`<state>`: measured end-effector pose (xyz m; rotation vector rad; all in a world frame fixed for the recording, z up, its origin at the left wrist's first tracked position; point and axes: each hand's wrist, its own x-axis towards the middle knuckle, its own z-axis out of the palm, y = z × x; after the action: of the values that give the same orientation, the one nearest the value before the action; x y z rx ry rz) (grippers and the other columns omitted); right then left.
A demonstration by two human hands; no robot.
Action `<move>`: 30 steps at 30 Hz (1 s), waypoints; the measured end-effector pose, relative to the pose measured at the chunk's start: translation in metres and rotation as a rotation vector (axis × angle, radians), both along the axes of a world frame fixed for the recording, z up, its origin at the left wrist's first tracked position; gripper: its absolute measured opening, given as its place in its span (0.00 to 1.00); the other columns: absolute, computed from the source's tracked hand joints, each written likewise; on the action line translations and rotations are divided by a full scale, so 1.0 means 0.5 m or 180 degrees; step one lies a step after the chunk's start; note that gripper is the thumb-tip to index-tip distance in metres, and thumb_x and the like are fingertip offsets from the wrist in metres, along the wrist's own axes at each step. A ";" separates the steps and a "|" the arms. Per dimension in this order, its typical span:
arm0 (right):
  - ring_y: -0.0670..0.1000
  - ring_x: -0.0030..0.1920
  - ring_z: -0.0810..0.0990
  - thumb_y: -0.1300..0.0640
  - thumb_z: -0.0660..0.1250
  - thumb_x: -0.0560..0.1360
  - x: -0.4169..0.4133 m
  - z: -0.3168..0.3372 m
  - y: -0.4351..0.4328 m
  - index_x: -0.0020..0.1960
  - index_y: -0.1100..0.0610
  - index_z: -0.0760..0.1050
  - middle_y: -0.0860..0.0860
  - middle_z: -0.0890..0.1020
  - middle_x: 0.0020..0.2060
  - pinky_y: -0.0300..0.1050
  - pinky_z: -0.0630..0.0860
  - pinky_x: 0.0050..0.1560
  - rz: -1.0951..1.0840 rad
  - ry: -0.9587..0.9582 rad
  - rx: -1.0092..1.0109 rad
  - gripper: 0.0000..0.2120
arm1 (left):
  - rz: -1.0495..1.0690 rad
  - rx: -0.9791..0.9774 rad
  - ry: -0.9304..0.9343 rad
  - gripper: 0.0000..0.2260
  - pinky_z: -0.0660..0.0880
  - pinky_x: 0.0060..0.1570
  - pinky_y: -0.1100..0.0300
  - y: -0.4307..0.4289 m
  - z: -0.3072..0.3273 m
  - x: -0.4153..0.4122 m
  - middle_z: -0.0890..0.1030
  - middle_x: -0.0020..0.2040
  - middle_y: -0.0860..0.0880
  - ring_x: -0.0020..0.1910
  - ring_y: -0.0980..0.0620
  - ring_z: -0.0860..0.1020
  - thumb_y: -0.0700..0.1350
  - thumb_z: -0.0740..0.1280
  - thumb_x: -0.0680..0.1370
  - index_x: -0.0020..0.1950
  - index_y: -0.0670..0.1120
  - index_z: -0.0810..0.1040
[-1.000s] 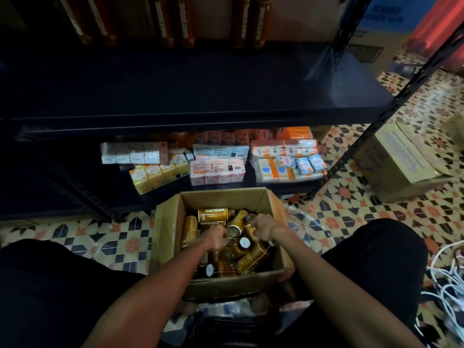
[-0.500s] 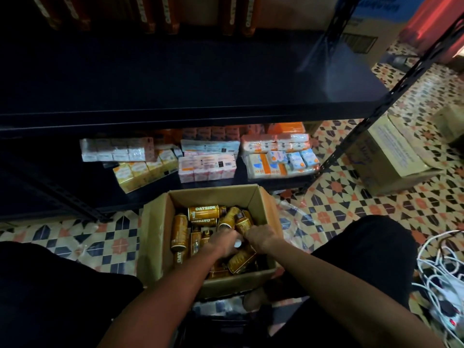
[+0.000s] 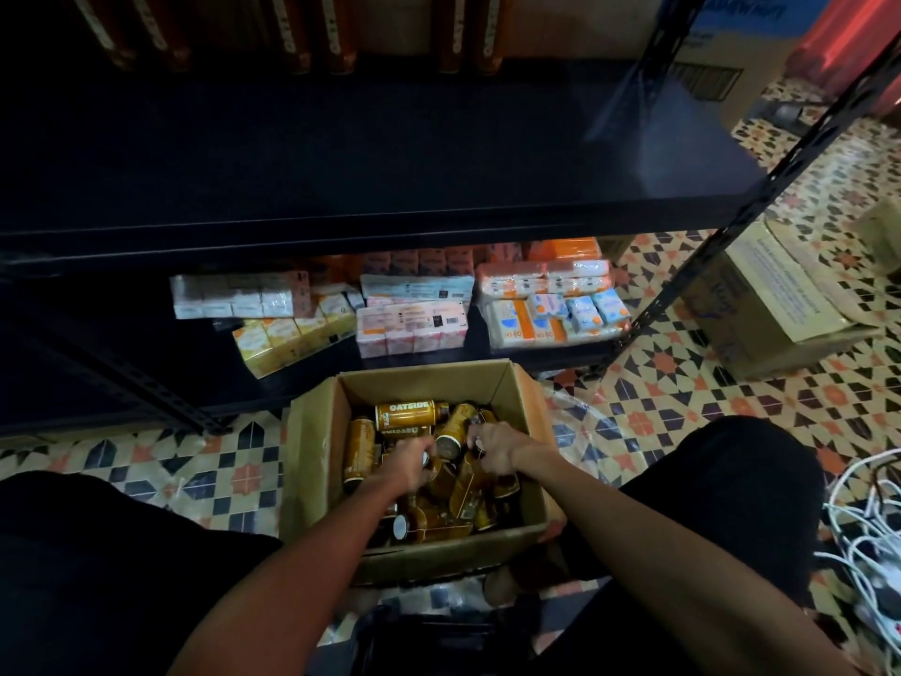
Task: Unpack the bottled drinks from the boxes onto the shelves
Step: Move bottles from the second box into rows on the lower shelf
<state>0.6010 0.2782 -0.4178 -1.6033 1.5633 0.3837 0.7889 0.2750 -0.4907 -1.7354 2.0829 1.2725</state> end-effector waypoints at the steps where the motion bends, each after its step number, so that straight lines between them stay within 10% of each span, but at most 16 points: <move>1: 0.52 0.56 0.74 0.54 0.69 0.79 0.001 -0.001 0.004 0.66 0.49 0.71 0.52 0.71 0.61 0.48 0.74 0.55 -0.0011 0.0013 -0.0051 0.17 | 0.0012 -0.0009 0.0013 0.16 0.77 0.46 0.61 0.003 -0.005 0.003 0.75 0.63 0.46 0.52 0.51 0.77 0.38 0.69 0.78 0.63 0.52 0.73; 11: 0.50 0.55 0.74 0.53 0.73 0.76 -0.005 -0.004 0.010 0.66 0.47 0.72 0.52 0.70 0.61 0.45 0.73 0.56 -0.0151 -0.0030 -0.0214 0.21 | -0.0231 -0.0139 0.0017 0.26 0.77 0.57 0.56 0.008 0.035 -0.009 0.69 0.71 0.46 0.62 0.49 0.75 0.42 0.71 0.77 0.73 0.52 0.70; 21: 0.49 0.53 0.79 0.52 0.79 0.67 0.029 0.083 -0.035 0.59 0.45 0.80 0.52 0.79 0.56 0.44 0.77 0.51 0.0246 -0.0099 -0.0671 0.21 | -0.0490 -0.0578 0.0121 0.18 0.75 0.42 0.57 -0.068 0.186 0.029 0.75 0.60 0.47 0.50 0.49 0.78 0.50 0.76 0.71 0.58 0.55 0.77; 30: 0.46 0.52 0.80 0.54 0.79 0.66 0.035 0.307 -0.126 0.59 0.49 0.82 0.46 0.83 0.53 0.46 0.79 0.52 0.0484 -0.0623 -0.1388 0.21 | -0.0876 -0.1138 0.0060 0.17 0.76 0.50 0.59 -0.170 0.458 0.076 0.79 0.55 0.54 0.53 0.55 0.77 0.50 0.76 0.71 0.59 0.51 0.81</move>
<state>0.6185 0.2154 -0.2644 -2.0318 1.4428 -0.0435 0.8268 0.1902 -0.2618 -1.4813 2.5765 0.8852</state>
